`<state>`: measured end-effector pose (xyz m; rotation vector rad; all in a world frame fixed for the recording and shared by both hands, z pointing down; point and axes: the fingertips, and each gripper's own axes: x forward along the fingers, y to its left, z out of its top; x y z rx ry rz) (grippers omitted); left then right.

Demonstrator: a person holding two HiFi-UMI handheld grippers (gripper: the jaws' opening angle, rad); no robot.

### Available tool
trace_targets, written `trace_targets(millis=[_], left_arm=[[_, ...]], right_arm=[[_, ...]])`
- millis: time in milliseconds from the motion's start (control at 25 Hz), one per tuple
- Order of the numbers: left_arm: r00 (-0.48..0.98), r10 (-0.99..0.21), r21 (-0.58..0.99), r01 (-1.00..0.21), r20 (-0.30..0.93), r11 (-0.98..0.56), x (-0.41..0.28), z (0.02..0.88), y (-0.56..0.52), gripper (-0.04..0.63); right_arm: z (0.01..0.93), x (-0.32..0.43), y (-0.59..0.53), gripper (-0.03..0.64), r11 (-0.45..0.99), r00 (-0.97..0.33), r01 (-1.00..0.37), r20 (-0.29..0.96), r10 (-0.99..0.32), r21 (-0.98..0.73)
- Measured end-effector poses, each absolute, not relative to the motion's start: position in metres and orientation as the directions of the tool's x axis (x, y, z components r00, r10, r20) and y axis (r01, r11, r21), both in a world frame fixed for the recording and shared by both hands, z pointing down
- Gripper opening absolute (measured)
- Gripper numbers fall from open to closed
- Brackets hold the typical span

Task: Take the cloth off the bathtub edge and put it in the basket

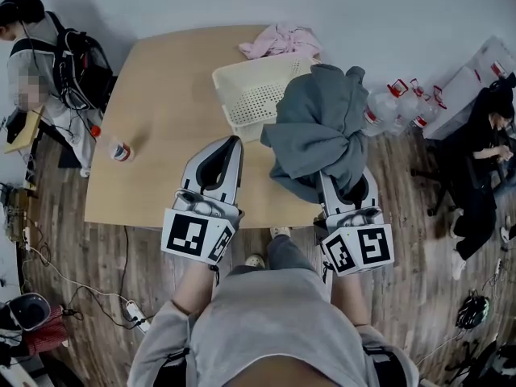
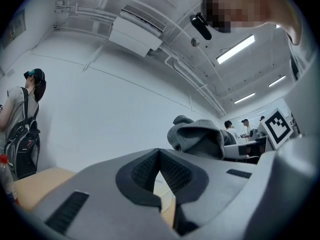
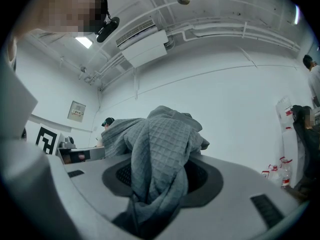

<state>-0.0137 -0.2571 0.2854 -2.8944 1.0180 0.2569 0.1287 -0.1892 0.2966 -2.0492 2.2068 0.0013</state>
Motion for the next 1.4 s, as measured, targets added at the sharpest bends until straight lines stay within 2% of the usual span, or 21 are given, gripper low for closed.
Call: trace_targets(millis=[600,1400], left_arm=[[0.676,-0.713,-0.013,-0.728,-0.184,-0.686,0.005,0.276,-0.333,-0.003],[0.494,-0.861,0.007,-0.867,-0.119,-0.499,0.001,0.295,-0.372,-0.003]], right_arm=[[0.282,0.167,-0.291,0.199,0.201,-0.195,-0.978,-0.104,-0.975,-0.054],[0.264,0.193,-0.419,0.201,0.451,-0.448,-0.893,-0.096,-0.889,-0.002]])
